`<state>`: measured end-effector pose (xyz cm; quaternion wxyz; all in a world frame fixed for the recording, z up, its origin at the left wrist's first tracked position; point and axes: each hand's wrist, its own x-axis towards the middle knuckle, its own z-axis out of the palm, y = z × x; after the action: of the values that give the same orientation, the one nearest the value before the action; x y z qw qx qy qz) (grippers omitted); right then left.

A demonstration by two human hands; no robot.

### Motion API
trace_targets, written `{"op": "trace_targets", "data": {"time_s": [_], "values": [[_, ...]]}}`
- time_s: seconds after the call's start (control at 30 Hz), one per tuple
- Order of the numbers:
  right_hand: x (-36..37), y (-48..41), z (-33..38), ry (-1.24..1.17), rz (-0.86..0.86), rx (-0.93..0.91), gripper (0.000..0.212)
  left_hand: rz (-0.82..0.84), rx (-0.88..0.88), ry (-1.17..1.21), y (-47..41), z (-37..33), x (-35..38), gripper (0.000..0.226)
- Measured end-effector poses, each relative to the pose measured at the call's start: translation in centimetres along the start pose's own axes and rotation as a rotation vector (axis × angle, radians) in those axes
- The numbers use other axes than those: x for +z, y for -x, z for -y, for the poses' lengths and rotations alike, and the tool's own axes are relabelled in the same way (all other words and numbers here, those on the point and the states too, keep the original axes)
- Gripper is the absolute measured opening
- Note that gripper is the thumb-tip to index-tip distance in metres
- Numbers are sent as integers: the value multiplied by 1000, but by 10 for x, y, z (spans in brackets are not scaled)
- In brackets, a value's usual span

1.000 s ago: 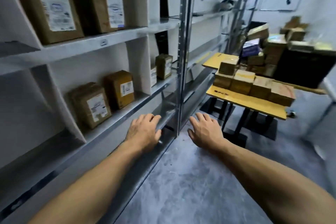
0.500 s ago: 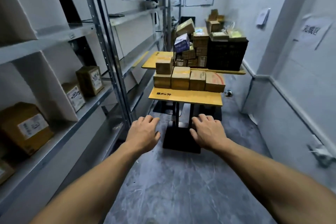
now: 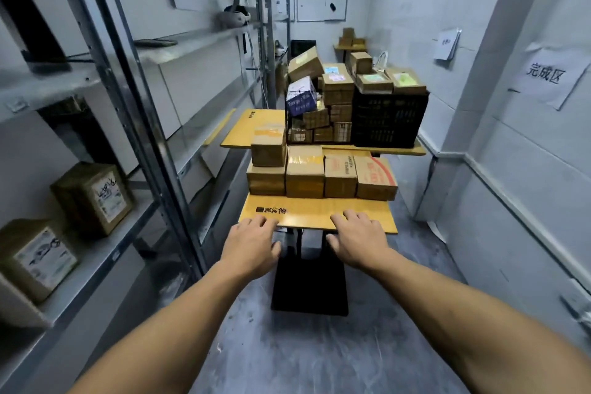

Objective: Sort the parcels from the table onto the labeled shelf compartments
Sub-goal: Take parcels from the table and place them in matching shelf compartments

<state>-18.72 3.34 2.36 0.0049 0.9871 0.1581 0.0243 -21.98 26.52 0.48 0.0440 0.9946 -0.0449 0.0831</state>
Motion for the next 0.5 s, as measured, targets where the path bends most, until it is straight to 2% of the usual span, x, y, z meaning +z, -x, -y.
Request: {"op": "trace_targets", "data": {"time_s": [0.3,0.5], "values": [[-3,-113,10,-61,67,-15,47,-3,15,-66,-114,64,16,53],[0,-198,7,-85,49,4,48,-19,-2,-83,-191,95,6,53]]}}
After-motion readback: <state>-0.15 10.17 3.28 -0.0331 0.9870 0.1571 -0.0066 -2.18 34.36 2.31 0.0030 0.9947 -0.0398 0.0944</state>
